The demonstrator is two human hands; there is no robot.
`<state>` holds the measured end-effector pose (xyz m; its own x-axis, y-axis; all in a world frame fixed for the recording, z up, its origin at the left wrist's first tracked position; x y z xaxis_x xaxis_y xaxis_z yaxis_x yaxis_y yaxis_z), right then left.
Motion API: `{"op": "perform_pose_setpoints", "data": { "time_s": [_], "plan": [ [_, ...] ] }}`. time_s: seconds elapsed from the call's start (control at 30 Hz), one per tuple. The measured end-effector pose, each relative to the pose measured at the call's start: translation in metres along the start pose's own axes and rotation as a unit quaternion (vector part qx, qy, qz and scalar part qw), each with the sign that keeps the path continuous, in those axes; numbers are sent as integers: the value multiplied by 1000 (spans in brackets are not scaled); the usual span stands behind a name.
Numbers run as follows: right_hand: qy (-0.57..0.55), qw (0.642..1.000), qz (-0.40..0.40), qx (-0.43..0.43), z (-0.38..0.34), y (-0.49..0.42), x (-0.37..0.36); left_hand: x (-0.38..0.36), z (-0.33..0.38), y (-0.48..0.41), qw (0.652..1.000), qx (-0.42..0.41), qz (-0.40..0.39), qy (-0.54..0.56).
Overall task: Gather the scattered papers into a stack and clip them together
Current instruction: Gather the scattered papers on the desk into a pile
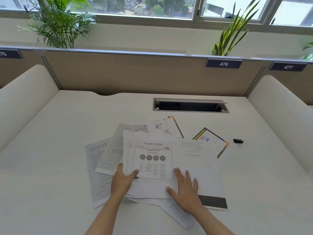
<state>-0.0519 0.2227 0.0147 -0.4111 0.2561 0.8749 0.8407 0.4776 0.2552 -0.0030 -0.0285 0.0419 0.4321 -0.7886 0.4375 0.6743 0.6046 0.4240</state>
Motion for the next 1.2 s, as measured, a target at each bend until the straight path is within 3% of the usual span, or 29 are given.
{"op": "perform_pose_setpoints", "data": {
  "time_s": [0.37, 0.7, 0.97, 1.2],
  "plan": [
    [-38, 999, 29, 8, 19, 7, 3, 19, 5, -2, 992, -27, -13, 127],
    [12, 1000, 3, 17, 28, 15, 16, 71, 13, -9, 973, -41, 57, 222],
    [17, 999, -39, -20, 45, 18, 24, 56, 16, 3, 966, -20, 19, 258],
    [-9, 1000, -10, -26, 45, 14, 30, 52, 33, 1, 939, -23, 48, 339]
  ]
}}
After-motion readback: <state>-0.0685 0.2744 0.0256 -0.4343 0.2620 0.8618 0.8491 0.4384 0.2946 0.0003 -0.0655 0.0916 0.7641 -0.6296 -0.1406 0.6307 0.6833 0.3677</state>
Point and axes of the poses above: each hand's wrist, its own y-axis away from the middle knuckle, its own x-axis out of the back of the hand, z = x × y, the point moved 3 cm from there along -y, towards the middle knuckle, and after that the axes turned 6 degrees about x, right-handed, at the moved point
